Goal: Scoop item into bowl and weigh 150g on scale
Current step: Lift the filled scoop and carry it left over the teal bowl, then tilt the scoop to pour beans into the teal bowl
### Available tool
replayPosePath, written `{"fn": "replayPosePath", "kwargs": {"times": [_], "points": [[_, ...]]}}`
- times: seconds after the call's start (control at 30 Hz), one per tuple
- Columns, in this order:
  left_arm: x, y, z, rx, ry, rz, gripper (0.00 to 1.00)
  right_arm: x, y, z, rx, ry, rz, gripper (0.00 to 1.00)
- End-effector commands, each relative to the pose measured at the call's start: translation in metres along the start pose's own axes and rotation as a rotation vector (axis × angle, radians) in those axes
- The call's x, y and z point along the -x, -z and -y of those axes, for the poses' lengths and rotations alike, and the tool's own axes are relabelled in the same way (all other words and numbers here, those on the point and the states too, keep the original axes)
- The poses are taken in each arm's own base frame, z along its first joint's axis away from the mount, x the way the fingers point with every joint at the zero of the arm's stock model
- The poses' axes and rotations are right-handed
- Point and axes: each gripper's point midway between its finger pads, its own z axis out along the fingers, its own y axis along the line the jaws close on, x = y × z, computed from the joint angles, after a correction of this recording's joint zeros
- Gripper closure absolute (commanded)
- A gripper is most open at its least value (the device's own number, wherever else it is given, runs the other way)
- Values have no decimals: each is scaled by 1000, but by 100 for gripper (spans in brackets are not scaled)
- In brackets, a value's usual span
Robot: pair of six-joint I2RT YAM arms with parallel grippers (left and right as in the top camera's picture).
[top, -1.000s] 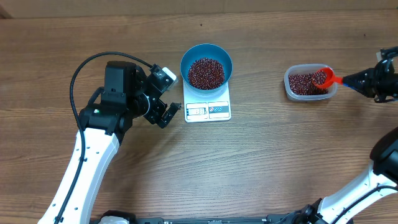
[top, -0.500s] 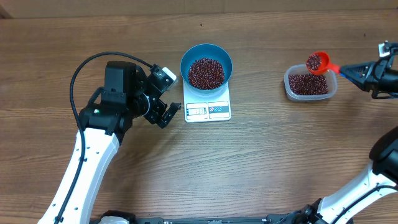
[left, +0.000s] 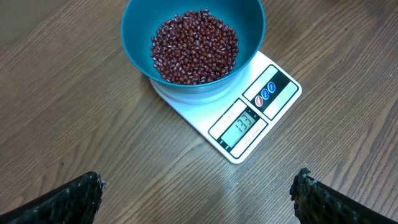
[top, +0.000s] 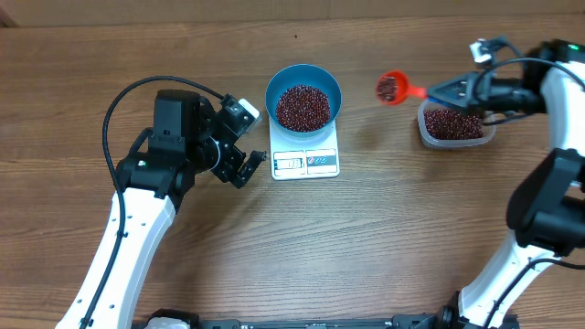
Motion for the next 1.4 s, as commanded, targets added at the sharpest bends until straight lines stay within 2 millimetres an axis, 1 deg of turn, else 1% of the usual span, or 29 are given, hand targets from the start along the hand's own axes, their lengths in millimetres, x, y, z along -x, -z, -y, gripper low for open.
{"fn": "replayPosePath", "kwargs": {"times": [0.0, 0.13, 0.17, 0.2, 0.33, 0.6, 0.73, 0.97, 1.17, 1.3, 1.37], "points": [[9, 3, -1, -5, -15, 23, 0, 2, -30, -22, 39, 11, -39, 96], [9, 3, -1, -5, -15, 23, 1, -1, -58, -34, 22, 50, -101, 96], [9, 3, -1, -5, -15, 23, 0, -1, -62, -35, 7, 56, -114, 96], [9, 3, -1, -5, -15, 23, 0, -1, -72, -38, -31, 64, -139, 96], [9, 3, -1, -5, -15, 23, 0, 0, -88, -47, -77, 106, -170, 96], [9, 3, -1, -5, -15, 23, 0, 8, -121, -55, -239, 206, -198, 96], [9, 3, -1, -5, -15, 23, 0, 16, -129, -59, -321, 277, -188, 96], [9, 3, -1, -5, -15, 23, 0, 32, -137, -71, -446, 390, -150, 96], [9, 3, -1, -5, -15, 23, 0, 41, -139, -69, -616, 477, -128, 96], [9, 3, -1, -5, -15, 23, 0, 40, -148, -73, -648, 545, -140, 96], [9, 3, -1, -5, -15, 23, 1, 38, -152, -72, -693, 568, -147, 96]]}}
